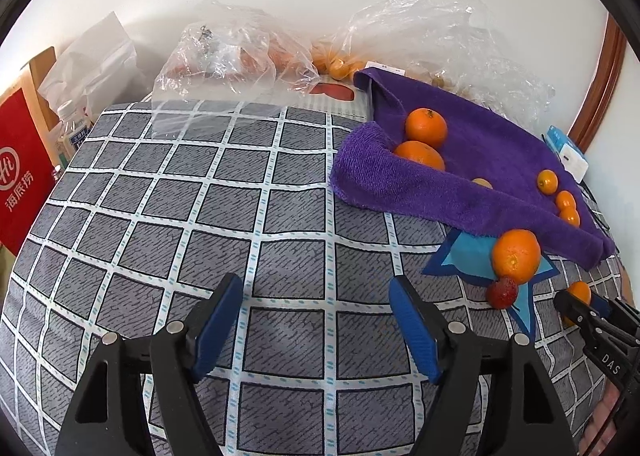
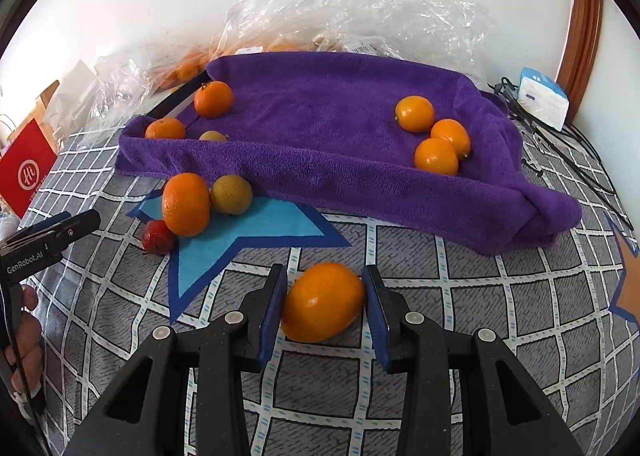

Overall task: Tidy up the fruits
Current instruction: 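Grasp an oval orange from the pile with the right tool, then grasp the small red fruit with the left tool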

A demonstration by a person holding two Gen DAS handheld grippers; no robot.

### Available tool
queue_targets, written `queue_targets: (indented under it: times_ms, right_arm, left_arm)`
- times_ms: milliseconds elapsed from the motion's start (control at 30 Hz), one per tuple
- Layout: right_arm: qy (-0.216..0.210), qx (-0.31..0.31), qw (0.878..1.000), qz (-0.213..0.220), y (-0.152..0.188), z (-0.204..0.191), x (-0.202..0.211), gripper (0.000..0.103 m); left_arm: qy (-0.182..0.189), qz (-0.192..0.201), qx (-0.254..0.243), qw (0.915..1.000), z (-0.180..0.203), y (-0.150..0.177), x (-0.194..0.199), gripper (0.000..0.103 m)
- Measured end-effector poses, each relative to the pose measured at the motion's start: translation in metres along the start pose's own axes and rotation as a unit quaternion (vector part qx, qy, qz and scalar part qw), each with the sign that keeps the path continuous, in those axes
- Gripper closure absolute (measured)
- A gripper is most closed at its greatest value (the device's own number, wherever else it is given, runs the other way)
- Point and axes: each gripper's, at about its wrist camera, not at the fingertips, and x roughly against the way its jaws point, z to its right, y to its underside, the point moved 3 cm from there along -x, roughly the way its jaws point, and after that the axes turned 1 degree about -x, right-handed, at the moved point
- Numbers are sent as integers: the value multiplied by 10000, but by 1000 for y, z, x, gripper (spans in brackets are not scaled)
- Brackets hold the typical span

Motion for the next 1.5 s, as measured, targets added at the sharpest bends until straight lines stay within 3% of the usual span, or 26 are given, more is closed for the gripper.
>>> queue_targets:
  times_ms: [500,967,1267,1500]
  right_arm:
    - [119,-1,9999,108,6,0,7,67]
    - [209,-127,9996,140,12,14,15,67]
    - [256,-272,9989,296,12,27,27,67]
    - [182,-444,9981,387,14,44,33,67]
  left_arm:
    - [44,52,87,9999,-1,3,5,28]
    - [277,333,216,9988,3,3,21,28]
    - [596,599,-96,9964,20,2,34,29]
    - [1115,348,-540,9917,67,-3,38,29]
